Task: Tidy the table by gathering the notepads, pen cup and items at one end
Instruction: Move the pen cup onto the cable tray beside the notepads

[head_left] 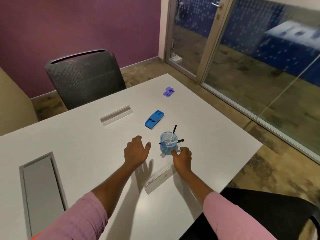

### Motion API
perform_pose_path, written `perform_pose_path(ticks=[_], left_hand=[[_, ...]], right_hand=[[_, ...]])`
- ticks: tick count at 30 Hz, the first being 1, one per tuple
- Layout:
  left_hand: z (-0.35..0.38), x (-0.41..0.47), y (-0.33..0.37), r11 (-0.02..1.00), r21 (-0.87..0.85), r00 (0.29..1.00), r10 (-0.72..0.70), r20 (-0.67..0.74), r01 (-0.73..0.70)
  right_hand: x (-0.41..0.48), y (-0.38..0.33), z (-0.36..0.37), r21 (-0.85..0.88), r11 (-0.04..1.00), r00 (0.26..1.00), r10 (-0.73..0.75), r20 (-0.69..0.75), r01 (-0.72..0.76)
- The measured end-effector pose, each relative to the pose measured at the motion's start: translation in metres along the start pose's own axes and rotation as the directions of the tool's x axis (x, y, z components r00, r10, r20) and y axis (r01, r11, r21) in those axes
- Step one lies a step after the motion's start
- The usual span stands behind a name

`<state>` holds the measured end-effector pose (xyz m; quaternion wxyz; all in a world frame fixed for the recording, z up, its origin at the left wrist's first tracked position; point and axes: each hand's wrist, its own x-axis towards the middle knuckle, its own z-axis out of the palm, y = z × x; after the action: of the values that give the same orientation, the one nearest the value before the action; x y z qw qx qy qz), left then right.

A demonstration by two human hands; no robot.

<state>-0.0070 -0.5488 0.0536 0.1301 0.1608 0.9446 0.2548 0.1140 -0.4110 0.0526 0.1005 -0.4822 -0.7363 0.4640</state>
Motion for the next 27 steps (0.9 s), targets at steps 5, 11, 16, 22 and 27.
perform_pose_path(ticks=[5,11,16,22,27], left_hand=[[0.020,0.033,0.013,0.998,-0.047,0.996,0.050,0.071,-0.047],[0.040,0.072,0.027,0.998,0.001,0.990,0.068,0.128,-0.068],[0.058,0.091,0.031,0.999,-0.051,0.979,0.007,0.203,0.003],[0.074,0.095,0.033,0.999,-0.037,0.966,0.005,0.259,0.005],[0.076,0.093,0.035,0.999,-0.037,0.962,-0.019,0.272,0.030]], right_hand=[[0.033,0.010,-0.006,-0.034,0.996,0.997,0.079,0.004,-0.079],[0.061,0.021,0.000,-0.154,0.981,0.993,0.119,0.025,-0.114],[0.079,0.022,0.009,-0.173,0.979,0.988,0.126,0.087,-0.110],[0.087,0.017,0.024,-0.115,0.990,0.991,0.088,0.098,-0.076],[0.087,0.013,0.036,-0.118,0.990,0.991,0.084,0.103,-0.071]])
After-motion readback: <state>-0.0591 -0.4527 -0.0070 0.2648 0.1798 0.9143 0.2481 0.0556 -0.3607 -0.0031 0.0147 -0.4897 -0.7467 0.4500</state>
